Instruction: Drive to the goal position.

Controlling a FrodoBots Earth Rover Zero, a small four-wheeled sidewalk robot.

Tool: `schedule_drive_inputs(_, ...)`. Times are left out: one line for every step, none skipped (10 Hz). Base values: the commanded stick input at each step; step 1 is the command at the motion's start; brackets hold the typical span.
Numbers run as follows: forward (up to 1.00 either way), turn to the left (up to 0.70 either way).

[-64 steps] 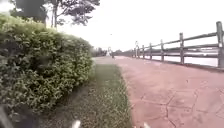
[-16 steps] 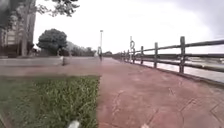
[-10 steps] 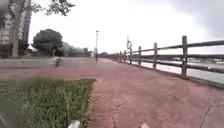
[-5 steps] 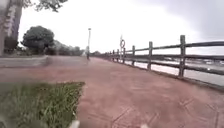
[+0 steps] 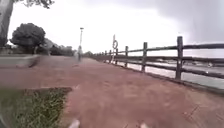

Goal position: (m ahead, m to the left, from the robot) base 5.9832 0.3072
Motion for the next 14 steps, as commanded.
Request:
schedule_drive_inputs(0.70, 0.00)
schedule_drive_inputs(0.70, 0.00)
schedule_drive_inputs(0.70, 0.00)
schedule_drive_inputs(0.70, 0.00)
schedule_drive_inputs(0.70, 0.00)
schedule_drive_inputs(0.70, 0.00)
schedule_drive_inputs(0.70, 0.00)
schedule_drive_inputs(0.70, 0.00)
schedule_drive_inputs(0.70, 0.08)
schedule_drive_inputs(0.70, 0.20)
schedule_drive_inputs(0.70, 0.27)
schedule_drive_inputs(0.70, 0.27)
schedule_drive_inputs(0.70, 0.27)
schedule_drive_inputs(0.70, 0.27)
